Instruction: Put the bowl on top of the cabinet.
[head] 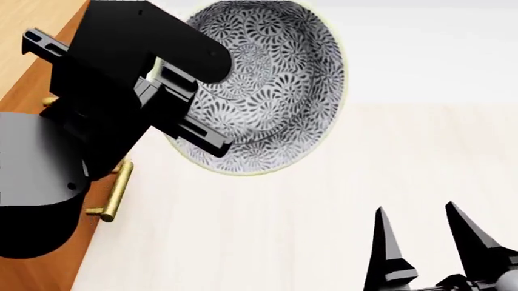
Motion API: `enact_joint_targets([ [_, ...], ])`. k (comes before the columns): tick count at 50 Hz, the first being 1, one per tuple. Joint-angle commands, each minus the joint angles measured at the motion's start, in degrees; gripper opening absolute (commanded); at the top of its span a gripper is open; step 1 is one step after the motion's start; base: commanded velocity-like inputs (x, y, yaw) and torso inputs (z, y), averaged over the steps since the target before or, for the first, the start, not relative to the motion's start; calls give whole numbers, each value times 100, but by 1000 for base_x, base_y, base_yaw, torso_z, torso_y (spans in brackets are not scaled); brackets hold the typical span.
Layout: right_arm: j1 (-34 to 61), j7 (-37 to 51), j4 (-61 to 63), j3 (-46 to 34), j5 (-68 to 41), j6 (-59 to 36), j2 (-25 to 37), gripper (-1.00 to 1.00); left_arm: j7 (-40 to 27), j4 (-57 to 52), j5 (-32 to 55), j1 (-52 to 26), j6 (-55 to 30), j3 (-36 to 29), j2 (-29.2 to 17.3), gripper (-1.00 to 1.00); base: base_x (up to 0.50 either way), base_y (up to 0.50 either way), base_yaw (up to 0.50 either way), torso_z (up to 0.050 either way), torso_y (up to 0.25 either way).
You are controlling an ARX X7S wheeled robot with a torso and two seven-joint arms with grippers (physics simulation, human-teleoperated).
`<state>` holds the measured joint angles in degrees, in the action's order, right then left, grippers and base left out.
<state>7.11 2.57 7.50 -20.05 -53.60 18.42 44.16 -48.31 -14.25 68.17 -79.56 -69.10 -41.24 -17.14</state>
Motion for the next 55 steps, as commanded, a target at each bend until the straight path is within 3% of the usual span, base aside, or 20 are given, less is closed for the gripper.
enact_joint_targets([
  [1,-306,-591,-843,67,-33,738,-605,100,-521,168,505,-850,-793,158,396,-100,0,0,0,0,0],
  [5,-362,-911,-1124,136,-254,946,-790,100,-953,335,897,-1009,-945,451,577,-100,0,0,0,0,0],
  [14,-213,-1092,-1780,137,-145,1136,-1141,100,-472,363,317,-1763,-1074,-224,420,-100,0,0,0,1,0],
  [27,-355,-1198,-1982,317,-296,1387,-1271,100,-447,1051,508,-2588,-1331,-200,736,-100,0,0,0,0,1],
  [40,-271,-932,-1881,152,211,1329,-1302,100,851,2640,-568,-3455,-594,-906,600,-100,0,0,0,0,1],
  [54,-292,-873,-1763,83,438,1321,-1289,100,1143,4075,-625,-4049,-185,-365,654,-100,0,0,0,0,0],
  [55,-273,-863,-1768,78,457,1311,-1294,100,1111,4363,-508,-4075,-93,-107,685,-100,0,0,0,0,0],
])
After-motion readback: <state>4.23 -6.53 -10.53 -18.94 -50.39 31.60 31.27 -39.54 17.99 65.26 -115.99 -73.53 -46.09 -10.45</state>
